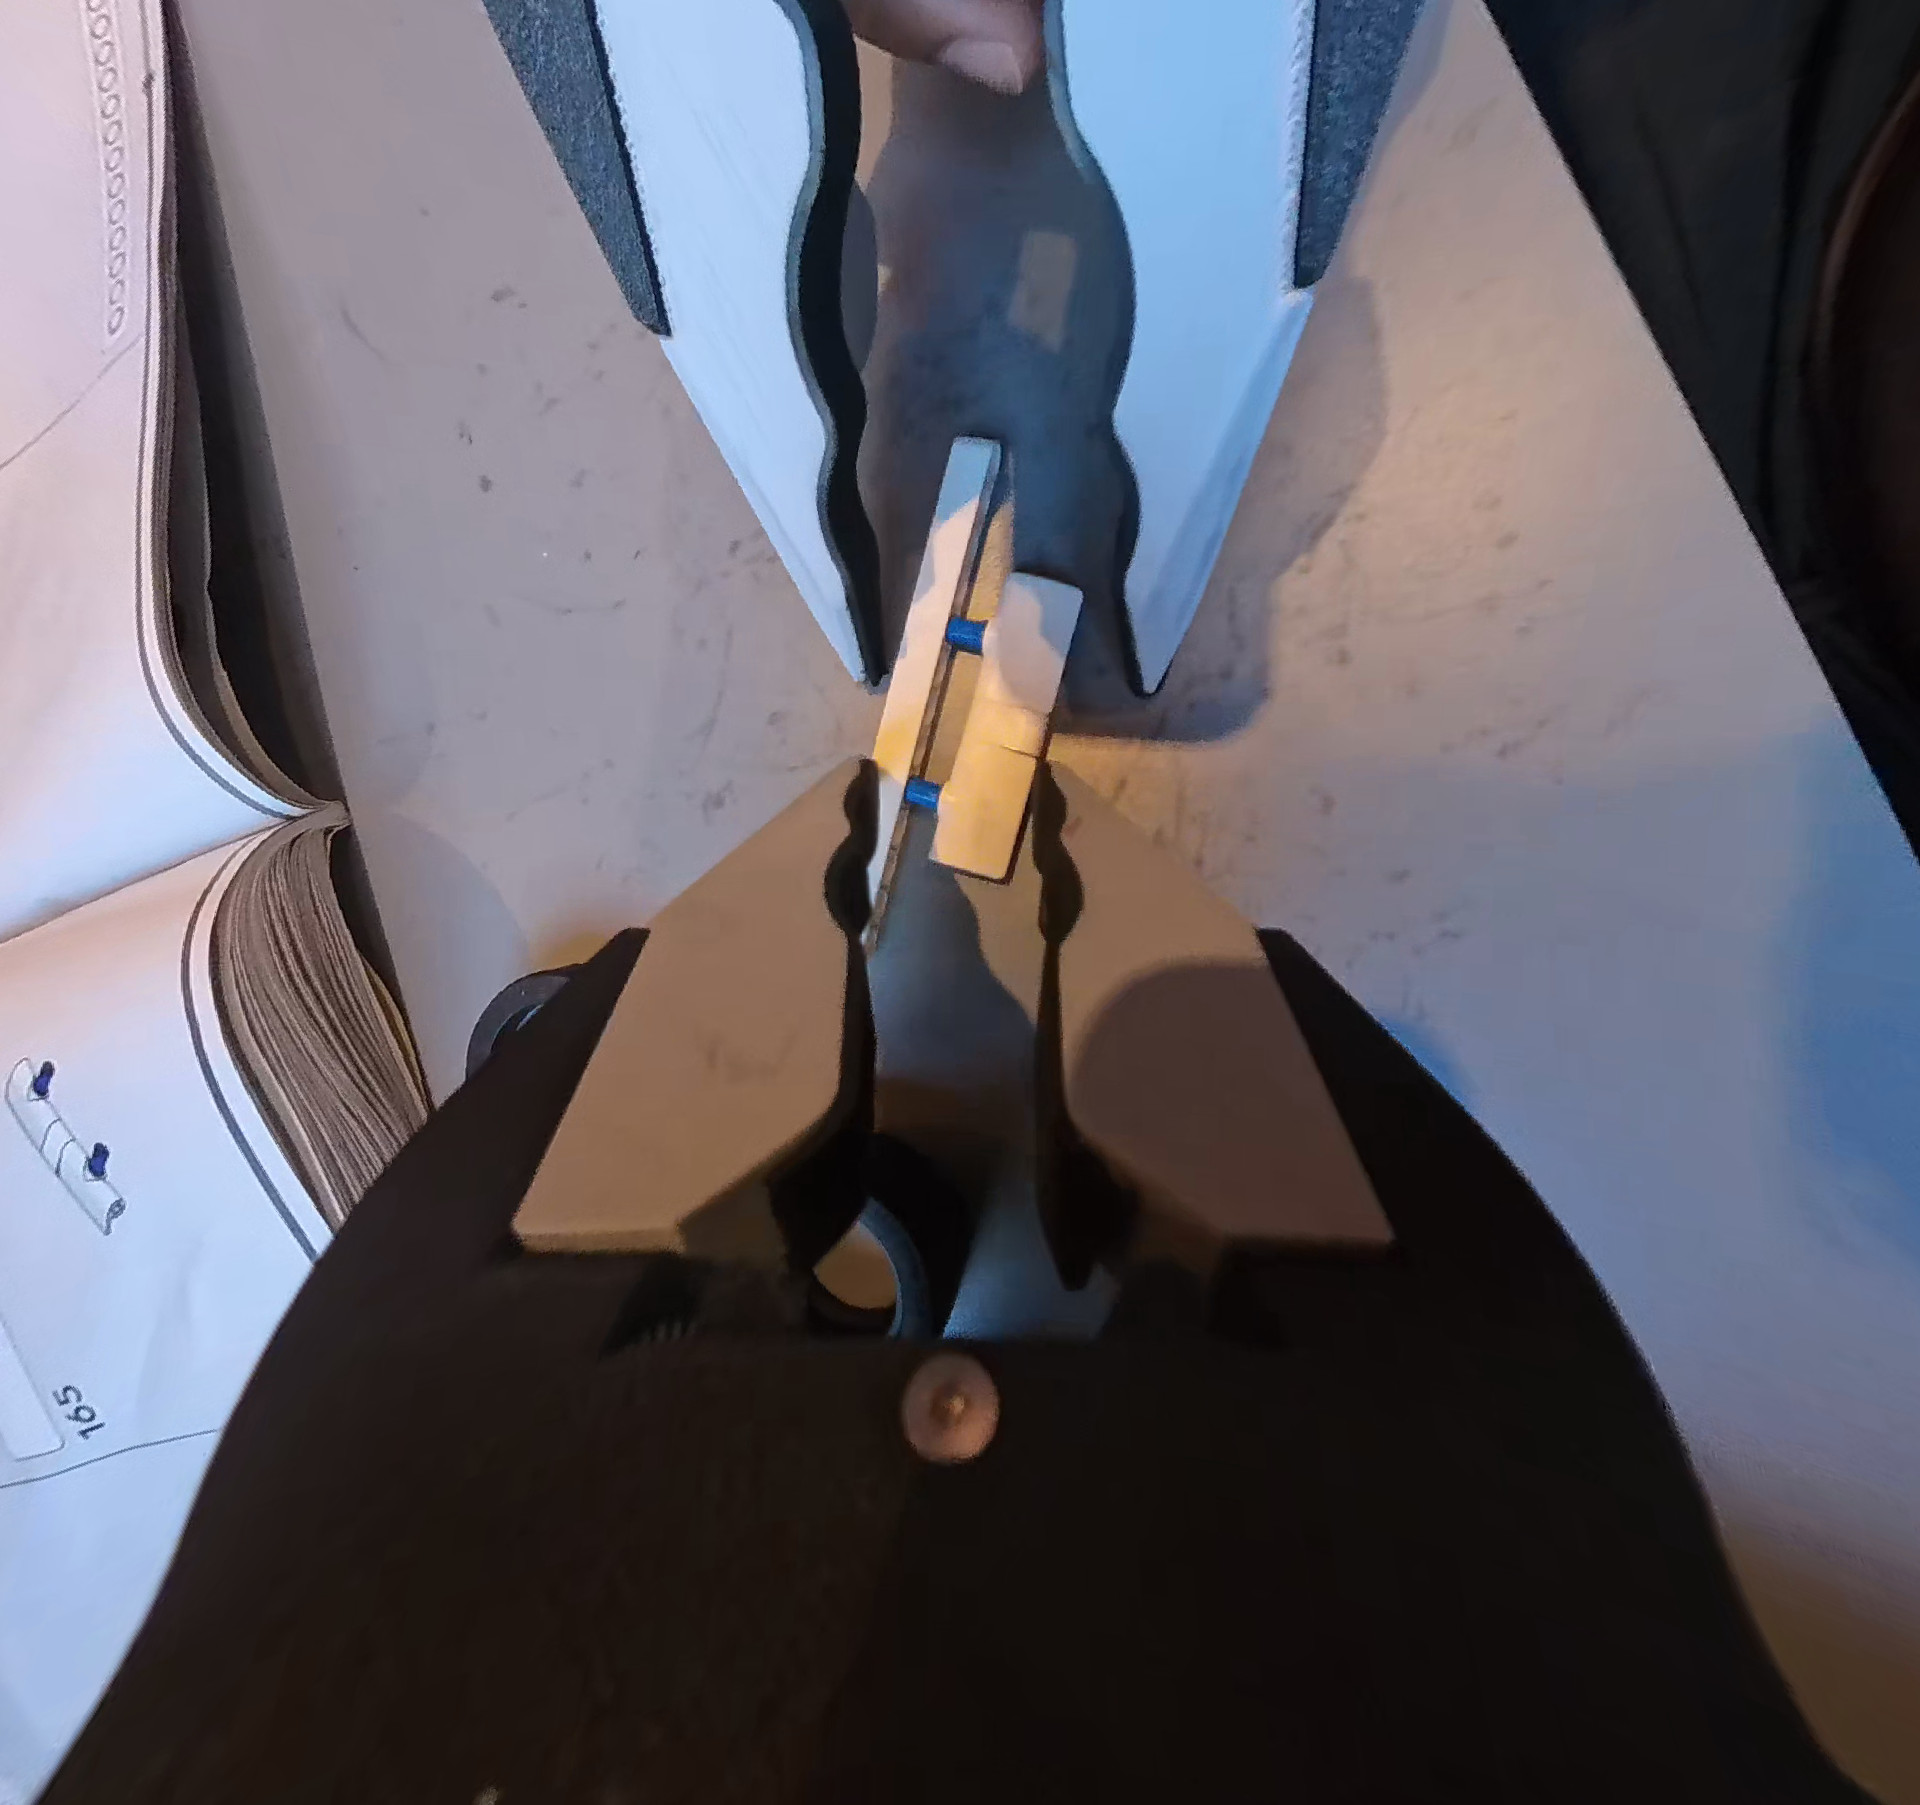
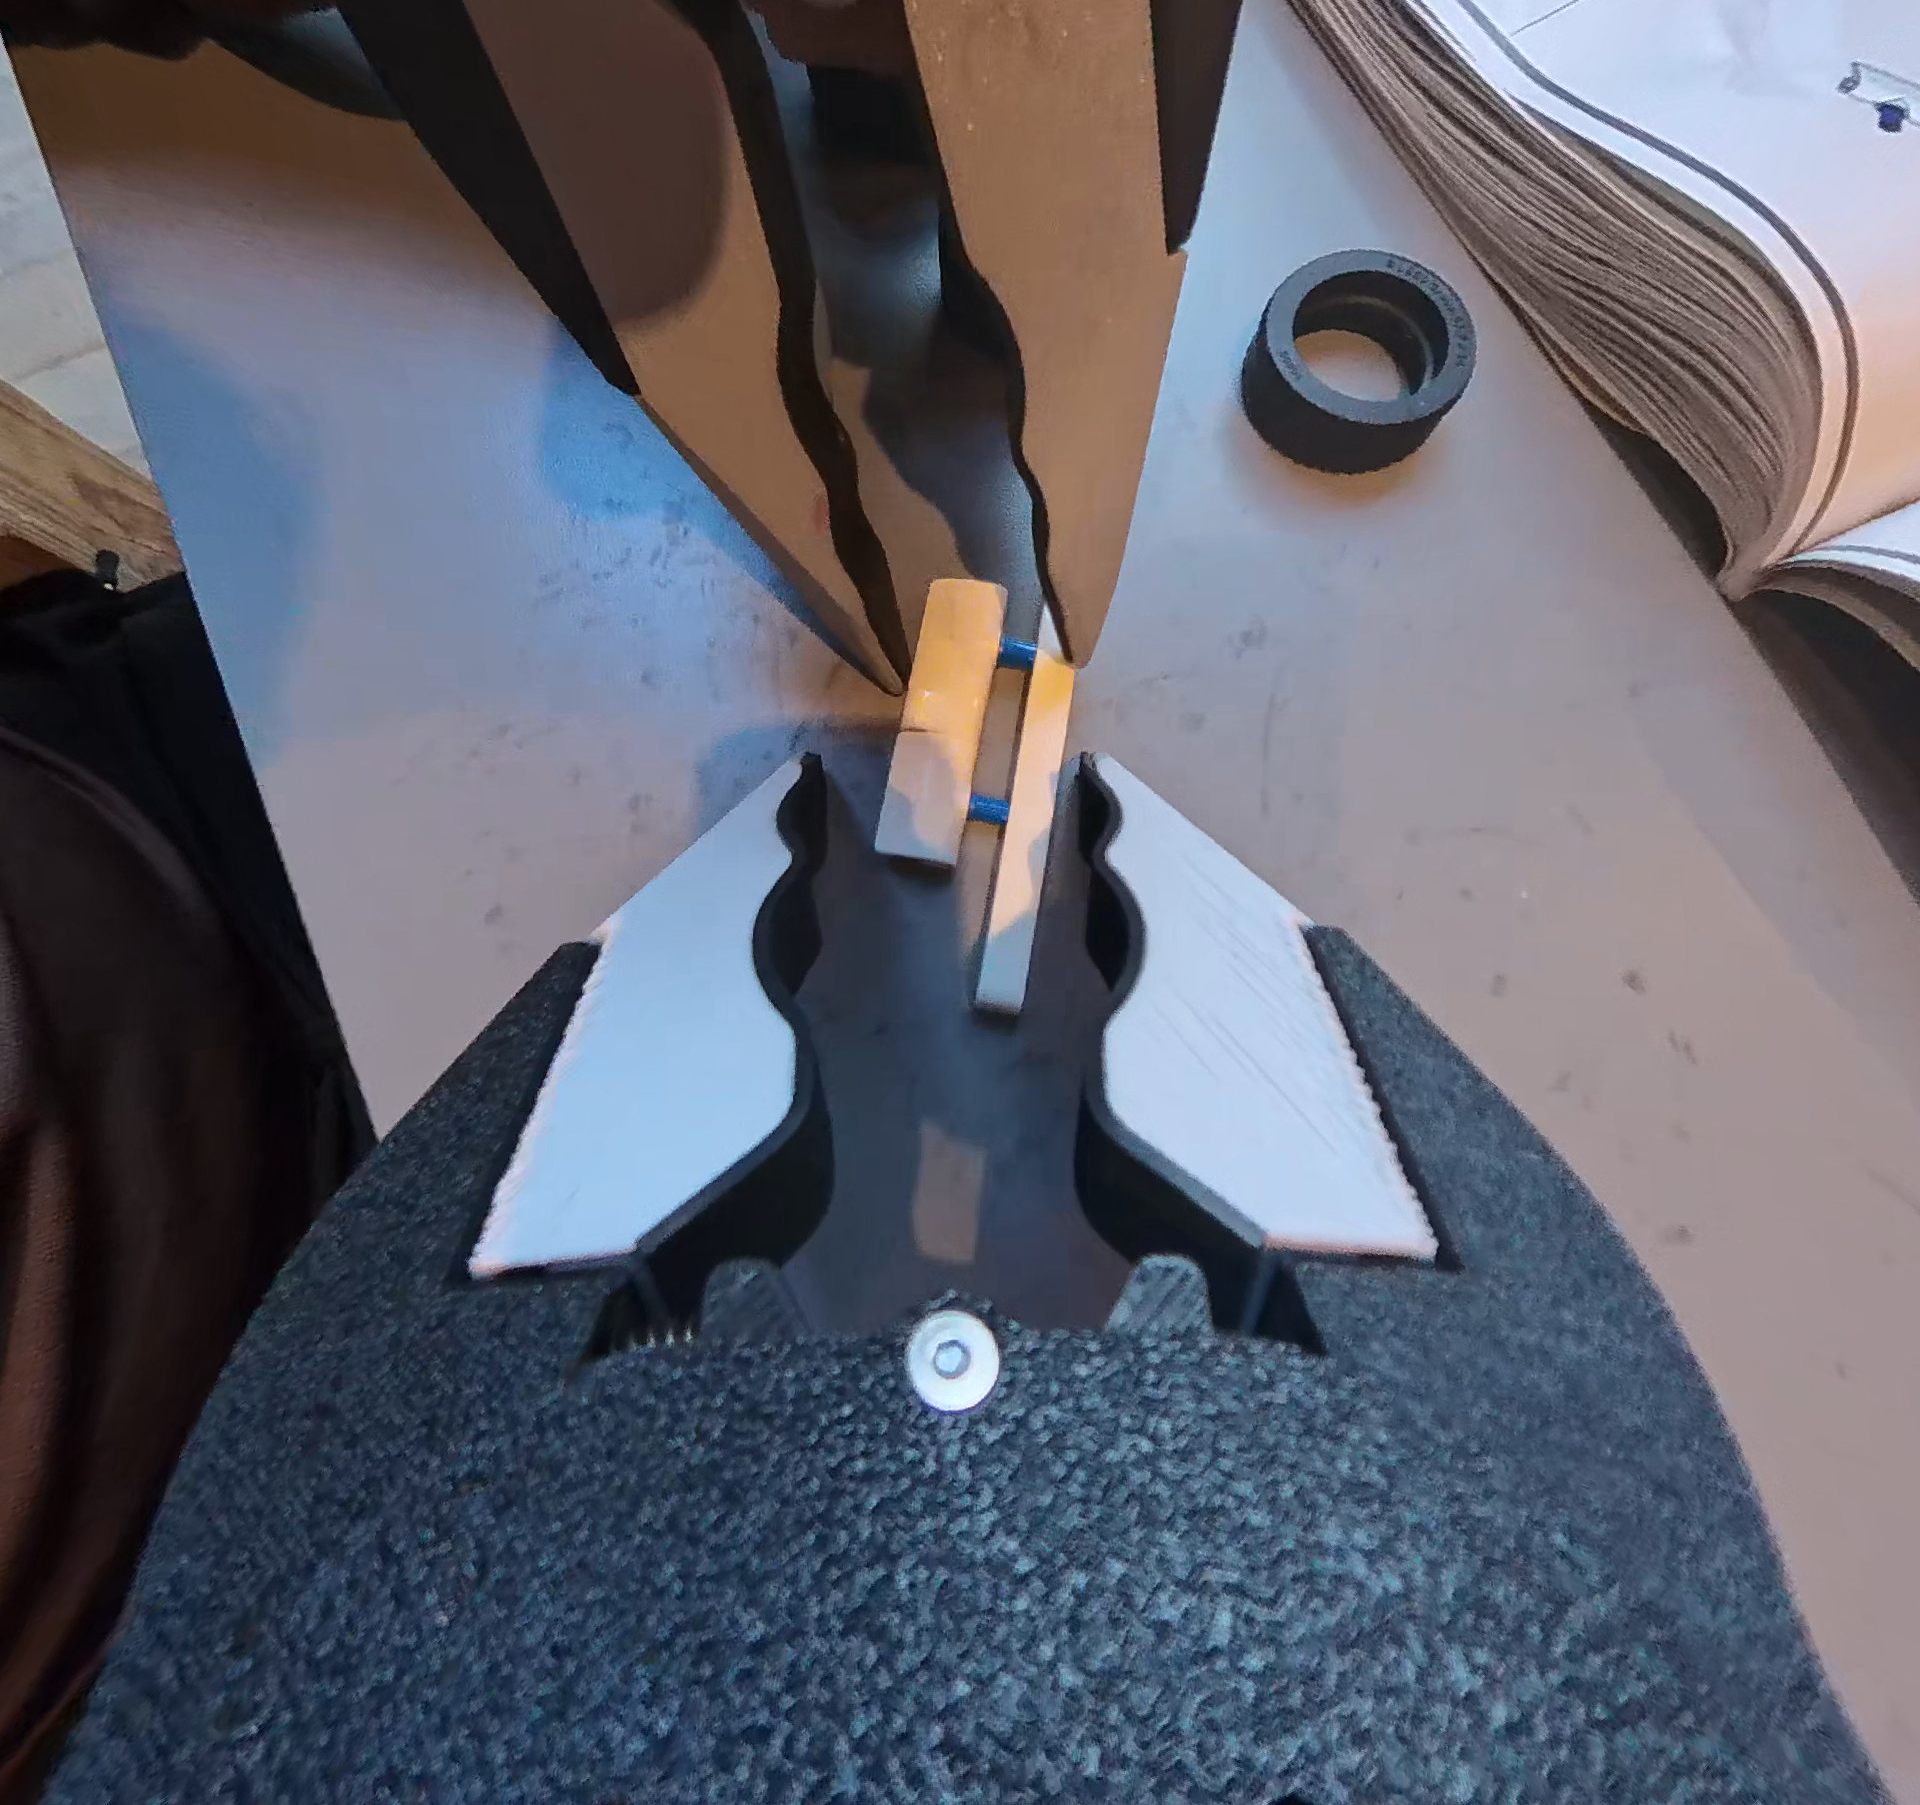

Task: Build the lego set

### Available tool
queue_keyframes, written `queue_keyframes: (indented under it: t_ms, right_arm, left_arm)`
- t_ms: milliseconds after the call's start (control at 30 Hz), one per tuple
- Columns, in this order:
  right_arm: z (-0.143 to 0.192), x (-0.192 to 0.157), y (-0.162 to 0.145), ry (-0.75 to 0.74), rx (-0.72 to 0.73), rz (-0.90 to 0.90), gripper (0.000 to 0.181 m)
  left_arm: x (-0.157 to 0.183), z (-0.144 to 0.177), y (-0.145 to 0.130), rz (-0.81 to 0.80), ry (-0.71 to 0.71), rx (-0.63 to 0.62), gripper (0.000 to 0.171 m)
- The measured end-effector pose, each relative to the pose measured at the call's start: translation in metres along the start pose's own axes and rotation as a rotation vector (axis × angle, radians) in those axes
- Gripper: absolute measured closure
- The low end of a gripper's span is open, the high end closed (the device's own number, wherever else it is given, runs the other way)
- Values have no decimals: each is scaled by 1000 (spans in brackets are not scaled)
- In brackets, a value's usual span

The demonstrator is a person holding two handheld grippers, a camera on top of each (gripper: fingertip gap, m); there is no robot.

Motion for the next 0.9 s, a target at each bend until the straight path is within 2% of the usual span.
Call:
queue_keyframes:
  t_ms: [333,733,900]
  right_arm:
    - [4,0,-2,-36,2,2,133]
    - [4,-1,-3,-10,-3,2,141]
    - [5,0,-3,1,0,16,147]
  left_arm:
    - [0,0,0,11,2,9,145]
    - [-1,0,0,25,3,15,143]
    - [-5,0,0,29,10,12,132]
Point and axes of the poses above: each gripper's, where its closed fingertips meet, z back along the fingers, y out of its top, x = y × z across the jaws, the point moved 4 cm from there along z, back along the fingers, and after that the axes turned 7 degrees about x, right-handed, at the moved point
